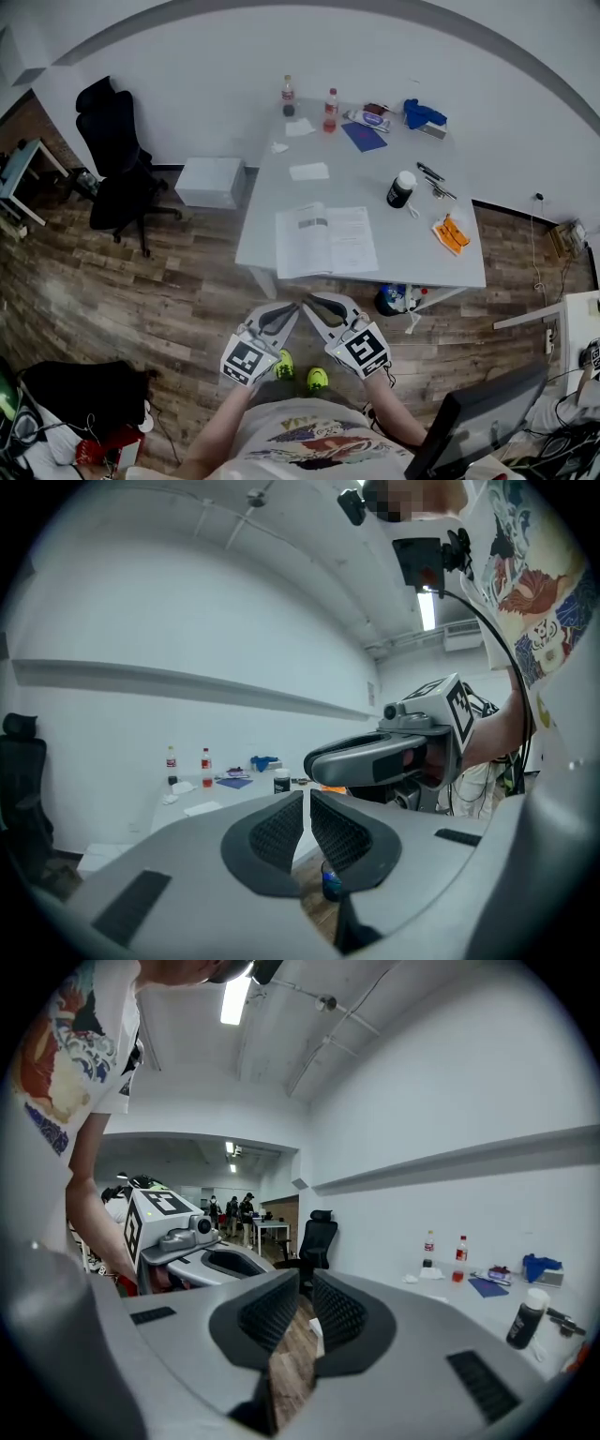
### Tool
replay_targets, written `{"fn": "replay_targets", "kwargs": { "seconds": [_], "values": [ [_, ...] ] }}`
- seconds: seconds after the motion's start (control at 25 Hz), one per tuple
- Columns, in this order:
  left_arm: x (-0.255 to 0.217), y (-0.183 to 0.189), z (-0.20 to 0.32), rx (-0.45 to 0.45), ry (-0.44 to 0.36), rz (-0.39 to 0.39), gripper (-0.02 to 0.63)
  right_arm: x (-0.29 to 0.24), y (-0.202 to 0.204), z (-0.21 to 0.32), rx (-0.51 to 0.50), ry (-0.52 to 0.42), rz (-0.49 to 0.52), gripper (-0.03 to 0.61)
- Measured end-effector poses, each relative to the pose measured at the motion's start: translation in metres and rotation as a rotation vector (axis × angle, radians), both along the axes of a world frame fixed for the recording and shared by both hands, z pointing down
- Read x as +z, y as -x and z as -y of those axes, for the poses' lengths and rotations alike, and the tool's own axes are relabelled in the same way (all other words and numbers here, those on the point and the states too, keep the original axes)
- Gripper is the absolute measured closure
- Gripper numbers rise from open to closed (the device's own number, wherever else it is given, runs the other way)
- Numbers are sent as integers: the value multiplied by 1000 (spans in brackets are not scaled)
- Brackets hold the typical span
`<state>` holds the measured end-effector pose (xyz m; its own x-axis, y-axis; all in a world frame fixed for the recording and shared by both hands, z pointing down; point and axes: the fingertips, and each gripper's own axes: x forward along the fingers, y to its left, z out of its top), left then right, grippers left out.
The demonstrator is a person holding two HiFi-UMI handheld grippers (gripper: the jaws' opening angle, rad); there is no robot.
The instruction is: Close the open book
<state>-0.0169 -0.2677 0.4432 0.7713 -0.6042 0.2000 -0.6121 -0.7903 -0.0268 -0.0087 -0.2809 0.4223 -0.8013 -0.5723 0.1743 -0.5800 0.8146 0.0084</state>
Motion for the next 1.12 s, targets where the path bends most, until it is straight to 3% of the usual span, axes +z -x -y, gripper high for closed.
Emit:
{"fn": "replay_targets", "kwargs": {
  "seconds": [0.24,0.4,0.6,0.8,1.12],
  "values": [
    [10,19,22,39,1,-15,600,14,24,23,48,26,-28,538],
    [19,36,36,32,-10,-26,599,28,32,38,78,42,-58,460],
    [37,44,57,20,0,-23,598,50,34,54,87,58,-104,423],
    [60,34,84,-7,-51,-14,598,78,28,73,100,66,-117,414],
    [113,8,115,-50,-21,6,598,136,0,113,116,38,-243,383]
  ]
}}
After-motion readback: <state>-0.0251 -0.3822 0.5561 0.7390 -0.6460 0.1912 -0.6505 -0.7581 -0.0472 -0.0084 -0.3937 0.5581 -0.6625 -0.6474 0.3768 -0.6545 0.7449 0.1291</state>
